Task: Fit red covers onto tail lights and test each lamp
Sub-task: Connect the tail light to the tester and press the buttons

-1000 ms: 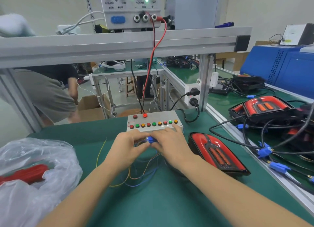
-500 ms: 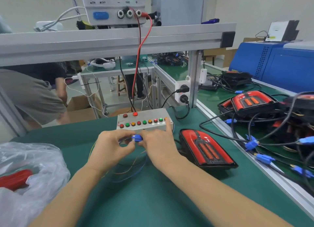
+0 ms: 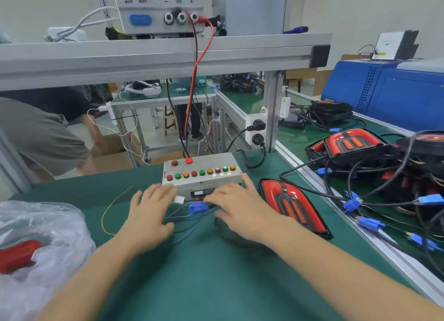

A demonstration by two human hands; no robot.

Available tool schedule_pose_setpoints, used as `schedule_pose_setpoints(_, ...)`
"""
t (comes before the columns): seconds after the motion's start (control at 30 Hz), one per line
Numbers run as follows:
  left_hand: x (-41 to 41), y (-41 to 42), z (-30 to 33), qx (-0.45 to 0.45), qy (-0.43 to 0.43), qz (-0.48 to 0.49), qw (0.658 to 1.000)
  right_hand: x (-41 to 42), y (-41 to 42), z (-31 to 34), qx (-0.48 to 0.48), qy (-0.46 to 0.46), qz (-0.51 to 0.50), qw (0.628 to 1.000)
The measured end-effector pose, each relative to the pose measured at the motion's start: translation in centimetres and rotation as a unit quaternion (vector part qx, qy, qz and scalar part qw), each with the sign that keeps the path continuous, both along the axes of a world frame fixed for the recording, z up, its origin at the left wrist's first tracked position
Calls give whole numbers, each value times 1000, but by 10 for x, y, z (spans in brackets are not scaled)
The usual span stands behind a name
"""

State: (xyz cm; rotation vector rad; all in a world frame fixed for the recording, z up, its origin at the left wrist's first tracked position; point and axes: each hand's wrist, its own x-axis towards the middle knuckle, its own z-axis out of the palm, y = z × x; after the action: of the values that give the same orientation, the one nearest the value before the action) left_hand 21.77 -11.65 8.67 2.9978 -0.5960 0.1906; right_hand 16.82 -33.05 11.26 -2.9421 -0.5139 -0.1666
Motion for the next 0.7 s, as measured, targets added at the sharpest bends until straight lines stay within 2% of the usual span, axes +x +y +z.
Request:
schedule_pose_setpoints(0.07, -13, -18, 3, 16, -88, -26, 996, -8, -14, -1, -1, -3, 0, 1000)
schedule_pose_setpoints(0.1, -20, -28, 4, -6, -114, -60, 992, -13, -23, -1, 16, -12, -7, 1000)
schedule_pose_setpoints(0.17, -29, -46, 0, -27, -90, -125, 988, -23, -45, -1, 70, -50, -48, 995)
schedule_pose_setpoints(0.27, -31, -59, -12, 8, -3, -94, 996, -44, -88, -1, 149, -69, -203, 965)
schedule_pose_setpoints(0.33, -24, -57, -17, 31, -34, -58, 997, -56, -116, -5, 139, -9, -326, 935)
schedule_pose_setpoints(0.4, -18, -55, -21, 66, -61, -36, 995, -62, -134, -13, 162, 95, -398, 898)
schedule_pose_setpoints(0.47, -17, -58, -20, 79, -87, -37, 992, -64, -142, -23, 272, 166, -410, 855)
schedule_pose_setpoints(0.53, -16, -64, -21, 68, -128, -80, 986, -62, -144, -29, 407, 185, -398, 801)
schedule_pose_setpoints(0.57, -15, -67, -23, 76, -148, -99, 981, -60, -144, -31, 446, 195, -393, 780)
schedule_pose_setpoints(0.63, -15, -75, -21, 100, -146, -103, 979, -57, -144, -34, 482, 208, -390, 756)
schedule_pose_setpoints(0.7, -16, -84, -17, 123, -126, -84, 981, -55, -144, -34, 490, 214, -393, 748)
